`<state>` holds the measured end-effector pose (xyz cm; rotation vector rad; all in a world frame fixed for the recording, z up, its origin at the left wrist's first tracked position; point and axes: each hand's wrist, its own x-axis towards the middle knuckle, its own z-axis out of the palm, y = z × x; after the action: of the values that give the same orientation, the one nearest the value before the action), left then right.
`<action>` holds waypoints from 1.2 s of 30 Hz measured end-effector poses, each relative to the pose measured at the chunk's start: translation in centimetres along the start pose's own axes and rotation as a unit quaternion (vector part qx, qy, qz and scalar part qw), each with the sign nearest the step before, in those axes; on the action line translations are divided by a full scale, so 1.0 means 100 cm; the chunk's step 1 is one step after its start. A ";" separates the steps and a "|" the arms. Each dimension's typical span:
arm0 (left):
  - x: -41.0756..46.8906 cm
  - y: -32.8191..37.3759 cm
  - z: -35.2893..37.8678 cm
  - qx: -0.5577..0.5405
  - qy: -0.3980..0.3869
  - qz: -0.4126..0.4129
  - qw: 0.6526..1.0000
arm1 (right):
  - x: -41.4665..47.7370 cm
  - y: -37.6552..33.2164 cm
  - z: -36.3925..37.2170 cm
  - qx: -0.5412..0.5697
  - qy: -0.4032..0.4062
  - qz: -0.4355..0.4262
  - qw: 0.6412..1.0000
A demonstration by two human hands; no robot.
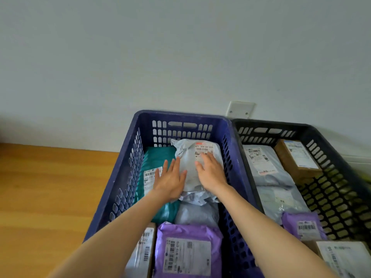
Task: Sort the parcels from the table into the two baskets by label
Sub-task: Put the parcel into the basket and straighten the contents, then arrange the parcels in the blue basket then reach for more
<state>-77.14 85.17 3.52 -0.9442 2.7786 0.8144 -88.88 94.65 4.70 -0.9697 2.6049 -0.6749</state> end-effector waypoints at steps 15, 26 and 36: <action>-0.188 -0.046 -0.083 0.011 0.194 -0.067 0.979 | -0.116 -0.118 0.019 0.191 0.013 -0.186 0.964; -0.292 -0.183 -0.118 -0.024 0.260 -0.231 0.937 | -0.160 -0.263 0.103 0.178 -0.062 -0.303 0.934; -0.345 -0.366 -0.163 -0.133 0.262 -0.283 0.913 | -0.174 -0.393 0.235 0.132 -0.138 -0.286 0.939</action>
<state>-26.58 70.98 9.38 -2.1675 2.5308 0.9495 -45.23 72.47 6.62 -1.6118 1.9230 -0.9121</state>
